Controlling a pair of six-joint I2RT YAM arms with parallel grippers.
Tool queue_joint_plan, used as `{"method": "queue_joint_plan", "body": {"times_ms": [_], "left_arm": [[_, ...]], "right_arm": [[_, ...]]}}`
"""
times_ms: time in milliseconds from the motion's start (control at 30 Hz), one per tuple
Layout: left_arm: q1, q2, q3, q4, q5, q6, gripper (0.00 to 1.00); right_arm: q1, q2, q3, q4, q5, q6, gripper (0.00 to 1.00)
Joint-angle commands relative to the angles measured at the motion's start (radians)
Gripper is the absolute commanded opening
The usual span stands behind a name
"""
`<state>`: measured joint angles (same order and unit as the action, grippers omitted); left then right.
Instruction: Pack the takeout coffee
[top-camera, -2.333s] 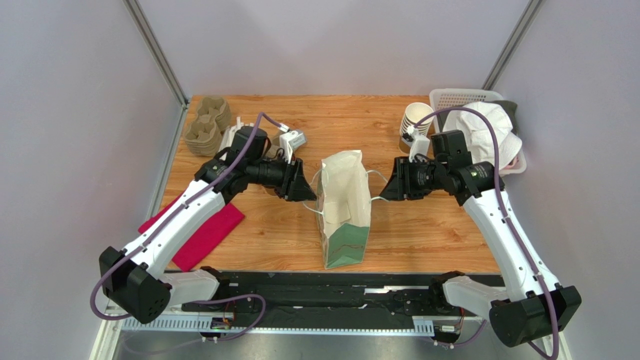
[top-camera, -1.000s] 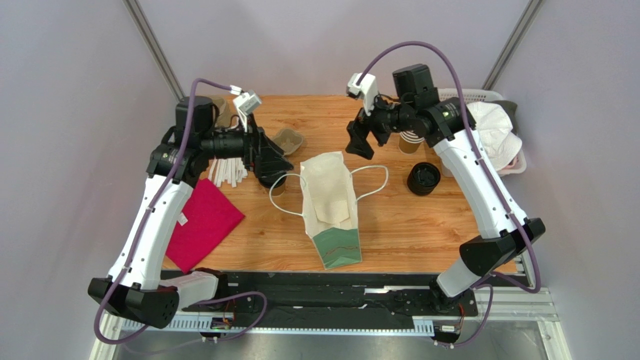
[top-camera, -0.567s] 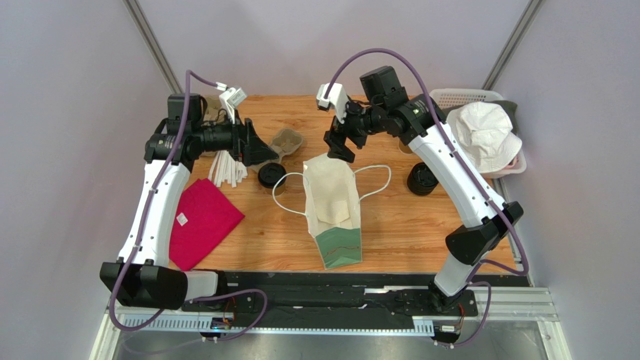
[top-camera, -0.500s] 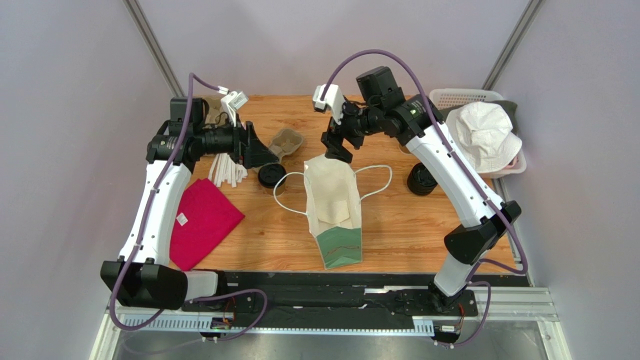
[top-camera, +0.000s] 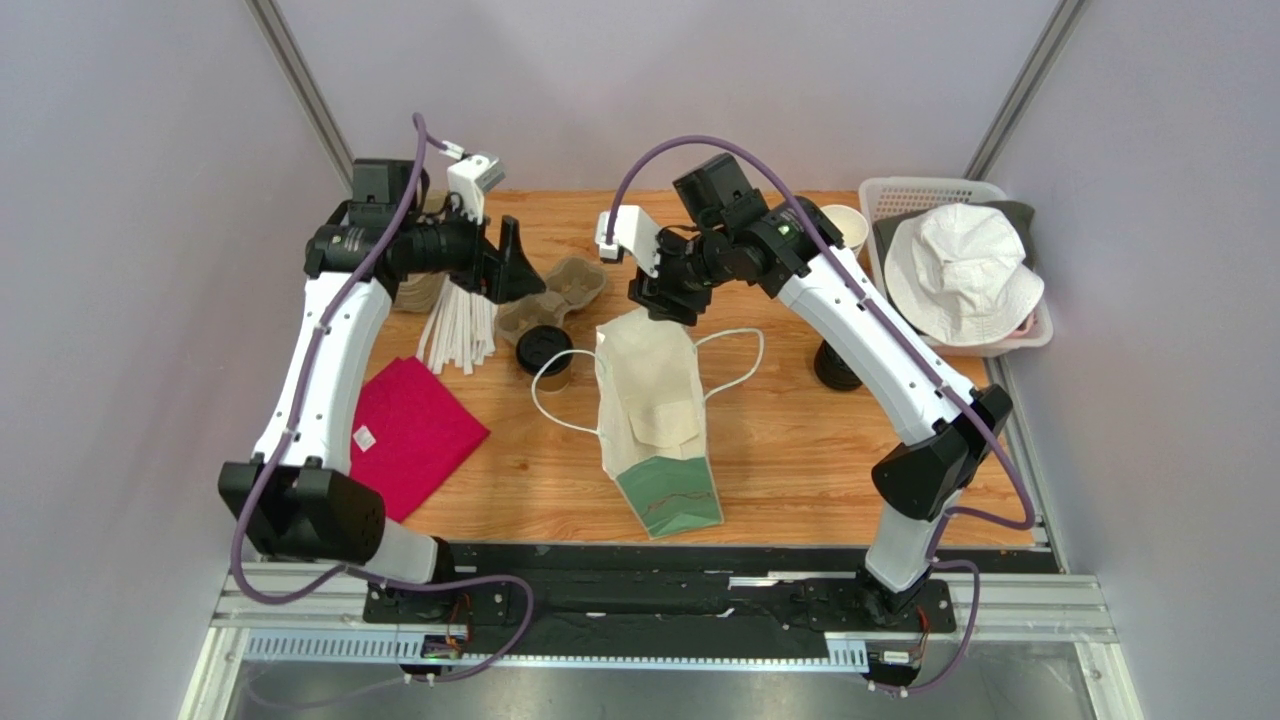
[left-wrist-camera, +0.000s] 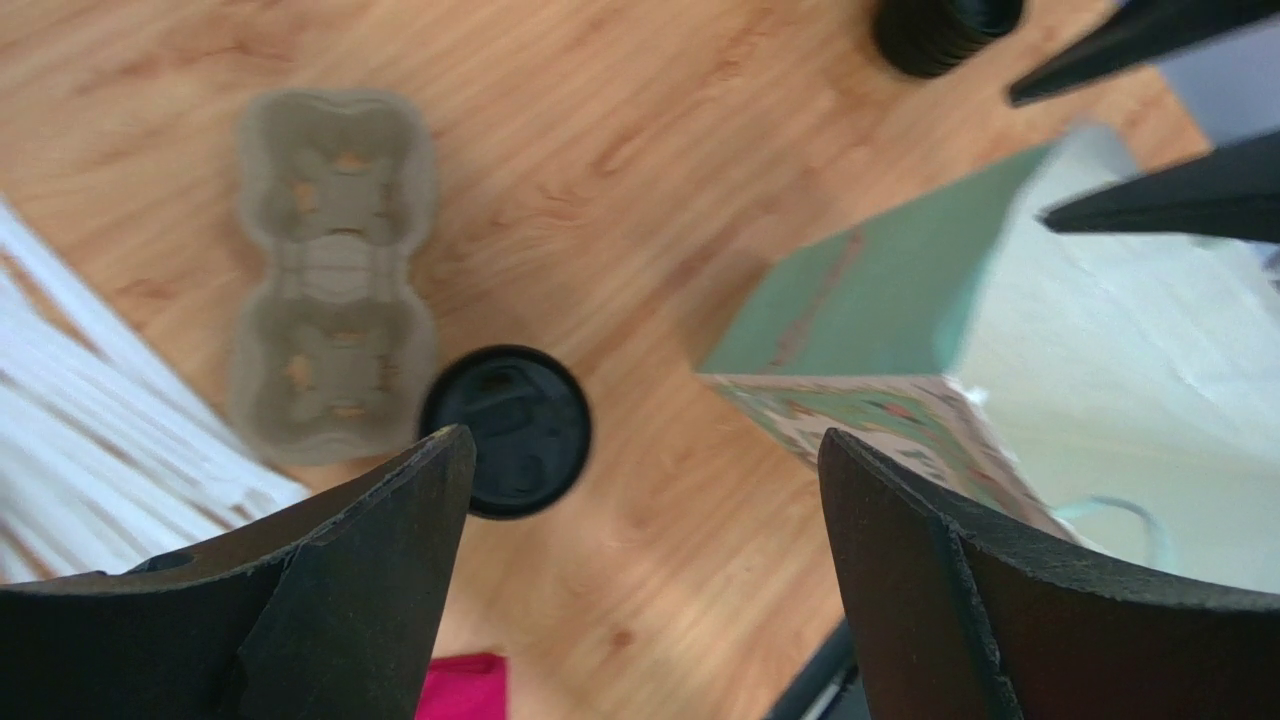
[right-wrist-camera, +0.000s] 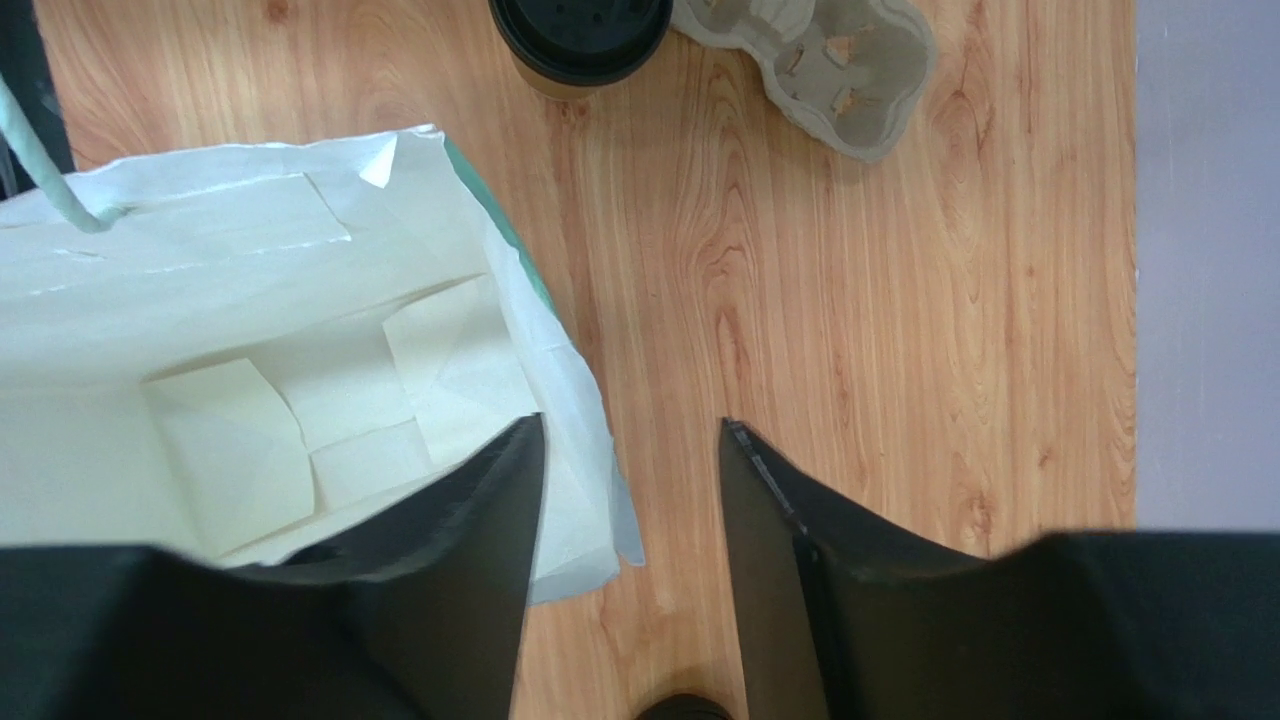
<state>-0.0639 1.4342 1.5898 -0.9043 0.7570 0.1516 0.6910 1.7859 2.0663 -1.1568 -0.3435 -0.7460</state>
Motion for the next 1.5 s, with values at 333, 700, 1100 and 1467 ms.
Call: {"method": "queue_joint_plan", "body": {"times_ms": [333,700,1100,1467], "left_arm": [[0.119,0.056,-0.342,0.453,-0.289,-0.489,0.81],[0.122,-0.005,-0.648,0.708,-0.476,-0.826,0.66],[0.121,0.129,-0.688,0.86,-0.453,-0.954,0.54],[0.121,0.219,-0.702,0.892,-0.458,-0.962,0.45]], "right_arm": [[-0.01,-0.088,-0.092,0.06,0.124,0.013,0.0],[-0.054,-0.108,-0.057,0.065,0.147,0.091,0.0],[-0.061,-0.103,-0.06,0.049,0.147,0.102,0.0],[-0.061,-0.082,-0.029,0.039,0.143,0.112,0.0]]}}
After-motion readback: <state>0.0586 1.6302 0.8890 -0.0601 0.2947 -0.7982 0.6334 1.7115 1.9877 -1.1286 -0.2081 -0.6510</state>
